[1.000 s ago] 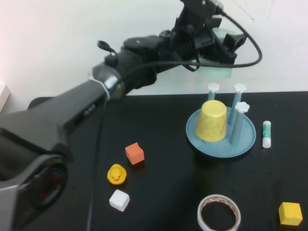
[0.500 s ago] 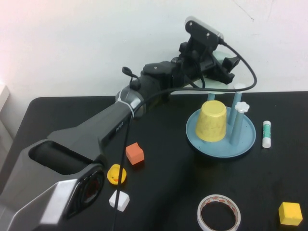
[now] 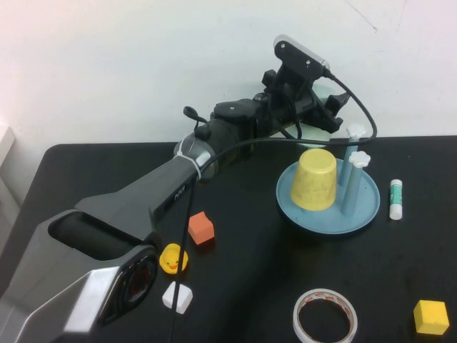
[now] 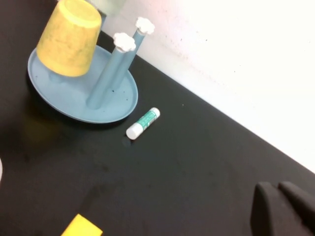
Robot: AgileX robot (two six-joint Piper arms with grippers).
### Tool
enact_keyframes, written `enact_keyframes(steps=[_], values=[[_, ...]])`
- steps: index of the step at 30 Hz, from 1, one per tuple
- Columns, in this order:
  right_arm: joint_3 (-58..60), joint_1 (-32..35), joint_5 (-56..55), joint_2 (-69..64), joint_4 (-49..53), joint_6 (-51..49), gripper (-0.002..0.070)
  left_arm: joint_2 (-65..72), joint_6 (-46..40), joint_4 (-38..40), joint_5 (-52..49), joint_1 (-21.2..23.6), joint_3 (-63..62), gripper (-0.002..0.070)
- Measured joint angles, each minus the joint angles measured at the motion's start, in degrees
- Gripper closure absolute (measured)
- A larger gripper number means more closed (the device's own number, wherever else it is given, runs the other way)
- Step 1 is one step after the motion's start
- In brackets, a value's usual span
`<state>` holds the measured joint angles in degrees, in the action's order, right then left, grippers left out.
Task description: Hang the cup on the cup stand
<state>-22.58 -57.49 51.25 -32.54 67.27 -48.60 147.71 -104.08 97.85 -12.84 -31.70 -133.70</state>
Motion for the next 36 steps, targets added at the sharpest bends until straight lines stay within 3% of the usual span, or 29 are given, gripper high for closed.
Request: enact_keyframes(steps=[10,14,16,18,21,23,30,36], values=[[0.0,0.0,-0.5,0.0,0.24,-0.13,0.0678,-1.87,0.76,0.13,0.24,0.0,0.0,0.0087],[0.0,0.0,-4.84,0.0,-0.11,-0.13,0.0678,-6.28,2.65,-4.9,0.24,0.0,0.0,0.0156],[0.0,0.0,-9.2,0.0,-0.88,1.1,0.0678,-8.91,5.96,-10.15,-0.23,0.0,0.0,0.0225],[0.0,0.0,-13.58,0.0,-2.31,3.33,0.0678,-12.92,12.4,-17.38,-2.3,0.0,0.0,0.0354],[0.0,0.0,-19.21,0.0,-5.68,7.28,0.0678,-18.38,21.37,-31.68,-7.8,0.53,-0.11,0.0546],[0.09,0.0,-22.31,0.0,-8.15,10.03,0.0678,-22.34,27.41,-41.38,-13.24,1.03,-0.11,0.062],[0.09,0.0,-27.33,0.0,-16.76,18.91,0.0678,-34.47,58.92,-75.63,-32.58,4.55,-0.11,0.0671],[0.09,0.0,-27.32,0.0,-21.59,22.45,0.0678,-48.45,69.9,-92.38,-35.8,5.71,6.17,0.0675]])
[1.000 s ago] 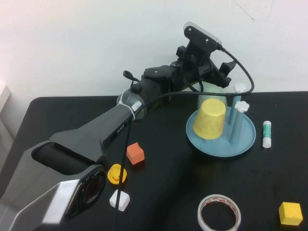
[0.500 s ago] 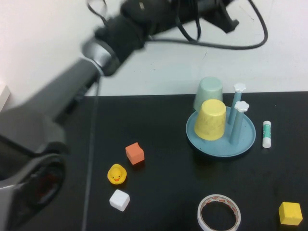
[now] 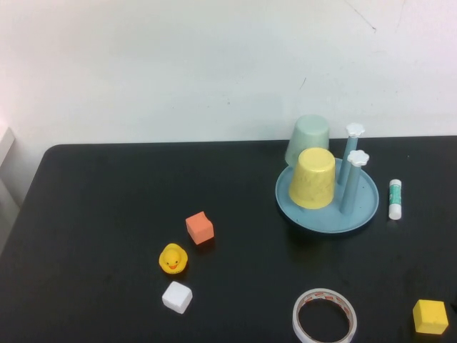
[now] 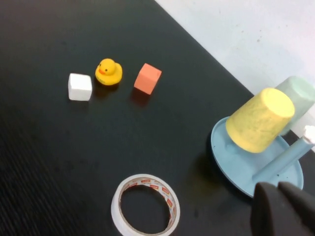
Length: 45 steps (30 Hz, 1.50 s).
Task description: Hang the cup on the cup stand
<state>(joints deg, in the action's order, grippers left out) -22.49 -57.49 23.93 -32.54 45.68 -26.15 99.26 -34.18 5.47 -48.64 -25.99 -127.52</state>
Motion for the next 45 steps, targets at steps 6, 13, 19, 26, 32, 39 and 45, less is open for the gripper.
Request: enact_keyframes(steps=[6,13,19,26,32,39,45], values=[[0.0,0.0,0.0,0.0,-0.64,1.53,0.0678,-18.08,6.86,-10.78,0.55,0.0,16.34,0.0675],[0.0,0.0,0.37,0.0,-0.73,2.48,0.0678,-40.5,22.93,-25.57,10.76,0.0,42.1,0.0675],[0.0,0.0,1.23,0.0,-1.09,2.6,0.0678,-60.29,35.07,-36.86,25.34,0.0,63.14,0.0675],[0.0,0.0,6.67,0.0,-7.22,4.69,0.0678,-72.92,47.84,-45.27,27.37,0.0,77.71,0.0675],[-1.76,0.0,16.34,0.0,-20.48,15.04,0.0678,-78.52,59.79,-45.75,28.13,0.0,90.63,0.0675],[-7.2,0.0,24.29,0.13,-21.87,18.05,0.0678,-80.71,67.17,-40.01,28.97,0.0,102.06,0.0675],[-7.35,0.0,24.49,0.13,-22.1,17.66,0.0678,-80.69,67.42,-35.96,31.5,0.0,108.95,0.0675]])
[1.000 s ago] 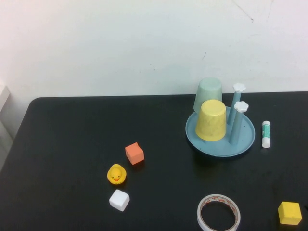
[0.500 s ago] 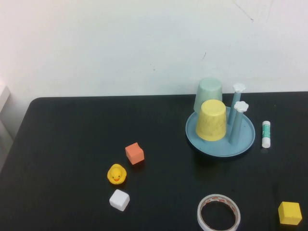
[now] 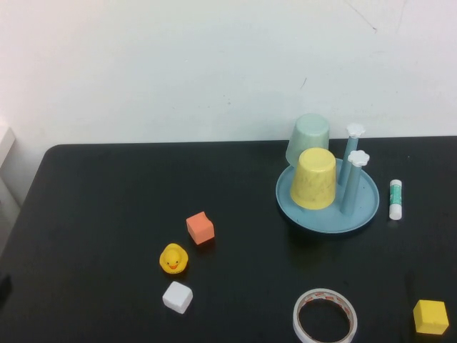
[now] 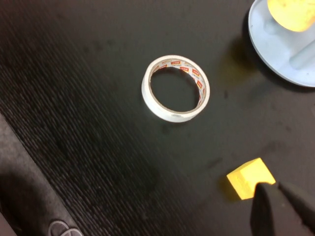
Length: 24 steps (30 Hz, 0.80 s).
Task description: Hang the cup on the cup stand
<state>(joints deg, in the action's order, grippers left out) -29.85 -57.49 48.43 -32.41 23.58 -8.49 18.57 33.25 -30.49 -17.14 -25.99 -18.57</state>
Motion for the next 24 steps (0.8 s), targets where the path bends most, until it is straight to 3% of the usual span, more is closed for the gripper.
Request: enact_keyframes(steps=[7,17,24], values=[[0.0,0.0,0.0,0.0,0.0,-0.03,0.0678,0.0,-0.86,-2.78,4.16,0.0,4.06,0.0675],[0.0,0.0,0.13,0.0,0.0,-0.12,0.0678,0.0,-1.04,-3.9,-5.05,0.0,4.67,0.0675],[0.0,0.0,0.16,0.0,0.0,-0.15,0.0678,-5.85,-1.37,-3.9,-6.3,0.0,4.67,0.0675]])
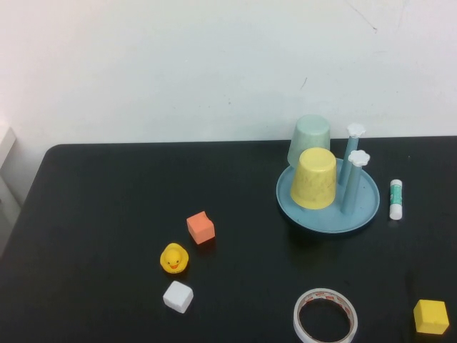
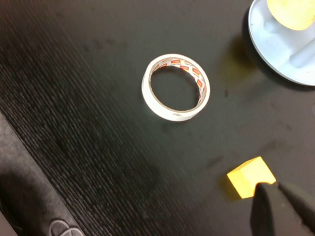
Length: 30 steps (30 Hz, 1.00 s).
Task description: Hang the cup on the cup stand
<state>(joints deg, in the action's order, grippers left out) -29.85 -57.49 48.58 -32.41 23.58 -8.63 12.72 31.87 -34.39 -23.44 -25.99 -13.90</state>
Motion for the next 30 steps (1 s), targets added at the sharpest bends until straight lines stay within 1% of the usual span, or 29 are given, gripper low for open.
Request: enact_keyframes(steps=[3,5,9,12,17,19,23,25,28,30], values=[[0.0,0.0,0.0,0.0,0.0,0.0,0.0678,-4.61,1.58,-1.56,-1.95,0.68,0.0,0.0675],[0.0,0.0,0.0,0.0,0.0,0.0,0.0678,-7.89,3.4,-1.79,-2.98,2.16,0.0,0.0675],[0.0,0.0,0.0,0.0,0.0,0.0,0.0678,-12.9,4.78,-0.71,-3.82,6.57,0.0,0.0675],[0.0,0.0,0.12,0.0,0.0,0.0,0.0678,-13.51,4.11,3.33,-2.26,10.83,0.0,0.0675],[0.0,0.0,0.14,0.0,0.0,0.0,0.0678,-13.51,-2.0,14.32,0.85,15.9,0.55,0.0675],[0.0,0.0,0.24,0.0,0.0,0.0,0.0678,-13.51,-5.76,19.08,2.17,16.58,1.49,0.0675],[0.0,0.0,0.24,0.0,0.0,0.0,0.0678,-13.51,-10.15,24.31,3.83,16.67,4.11,0.0675],[0.0,0.0,0.24,0.0,0.0,0.0,0.0678,-13.51,-12.14,25.97,4.15,16.67,5.9,0.0675],[0.0,0.0,0.24,0.0,0.0,0.0,0.0678,-13.51,-15.0,26.15,4.4,16.67,8.56,0.0675],[0.0,0.0,0.24,0.0,0.0,0.0,0.0678,-13.51,-16.6,26.28,6.27,16.67,11.14,0.0675]])
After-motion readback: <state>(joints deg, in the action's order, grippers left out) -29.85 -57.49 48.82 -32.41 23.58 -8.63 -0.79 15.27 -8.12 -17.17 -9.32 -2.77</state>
